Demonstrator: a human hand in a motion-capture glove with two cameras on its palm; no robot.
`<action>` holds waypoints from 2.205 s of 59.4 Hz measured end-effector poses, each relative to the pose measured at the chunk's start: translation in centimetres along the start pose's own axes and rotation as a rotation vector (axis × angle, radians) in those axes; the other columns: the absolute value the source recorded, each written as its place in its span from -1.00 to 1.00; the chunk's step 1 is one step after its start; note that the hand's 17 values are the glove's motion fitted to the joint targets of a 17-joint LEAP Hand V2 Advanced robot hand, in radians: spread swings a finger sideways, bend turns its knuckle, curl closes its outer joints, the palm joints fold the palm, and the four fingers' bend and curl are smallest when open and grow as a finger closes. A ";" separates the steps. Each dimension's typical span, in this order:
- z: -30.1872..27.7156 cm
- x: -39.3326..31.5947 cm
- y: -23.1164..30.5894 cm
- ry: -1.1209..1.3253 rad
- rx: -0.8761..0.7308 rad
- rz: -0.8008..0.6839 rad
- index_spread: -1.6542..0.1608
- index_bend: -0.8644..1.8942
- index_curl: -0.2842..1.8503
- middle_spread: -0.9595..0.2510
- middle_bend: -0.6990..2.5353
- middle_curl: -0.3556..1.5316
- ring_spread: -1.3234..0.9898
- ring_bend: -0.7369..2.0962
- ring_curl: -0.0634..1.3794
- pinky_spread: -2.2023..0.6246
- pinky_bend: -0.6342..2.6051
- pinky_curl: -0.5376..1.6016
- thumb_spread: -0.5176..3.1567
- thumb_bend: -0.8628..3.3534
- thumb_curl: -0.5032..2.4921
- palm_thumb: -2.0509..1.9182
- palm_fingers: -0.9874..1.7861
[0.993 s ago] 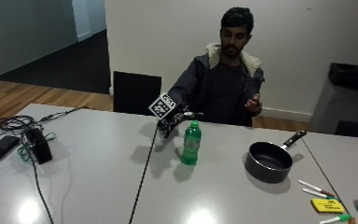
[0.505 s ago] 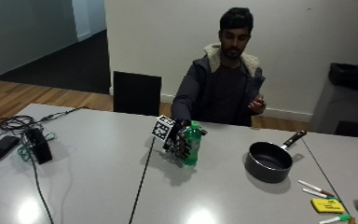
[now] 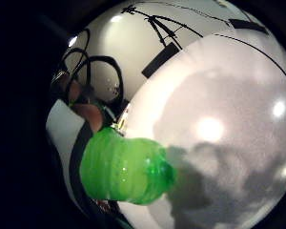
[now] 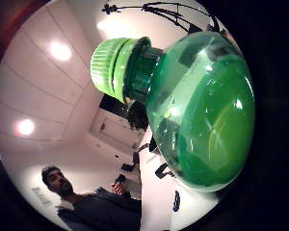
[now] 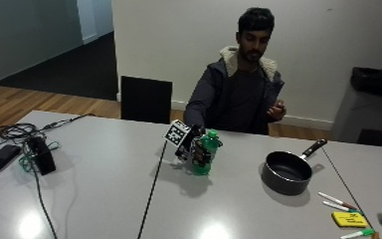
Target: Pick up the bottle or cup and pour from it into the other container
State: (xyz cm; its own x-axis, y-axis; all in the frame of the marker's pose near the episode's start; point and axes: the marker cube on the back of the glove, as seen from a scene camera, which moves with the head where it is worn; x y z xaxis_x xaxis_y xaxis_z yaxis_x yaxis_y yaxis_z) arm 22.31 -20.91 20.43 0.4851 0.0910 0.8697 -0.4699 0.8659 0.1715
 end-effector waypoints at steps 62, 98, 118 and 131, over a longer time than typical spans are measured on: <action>14.5 -22.2 -0.1 1.090 -0.509 -0.338 0.52 -0.31 -0.53 0.17 -0.43 -0.13 -0.01 -0.07 -0.35 0.52 -0.22 -0.18 -0.31 -0.60 -0.28 0.48 0.50; 22.0 -21.3 1.0 1.720 -0.603 -0.574 0.49 -0.30 -0.52 0.11 -0.43 -0.13 -0.04 -0.11 -0.36 0.52 -0.25 -0.19 -0.32 -0.61 -0.27 0.48 0.49; 22.8 -20.3 1.7 1.793 -0.610 -0.608 0.46 -0.30 -0.52 0.06 -0.45 -0.14 -0.07 -0.12 -0.36 0.52 -0.27 -0.19 -0.25 -0.60 -0.29 0.46 0.47; 22.8 -20.9 2.0 1.761 -0.600 -0.594 0.46 -0.31 -0.52 0.05 -0.45 -0.14 -0.07 -0.13 -0.36 0.52 -0.27 -0.19 -0.24 -0.60 -0.29 0.45 0.47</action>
State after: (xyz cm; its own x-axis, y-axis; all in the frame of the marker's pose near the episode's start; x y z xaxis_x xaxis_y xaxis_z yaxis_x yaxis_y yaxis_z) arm -5.56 -32.24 13.14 0.7161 -0.2475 -0.6527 0.0911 0.9602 -0.2642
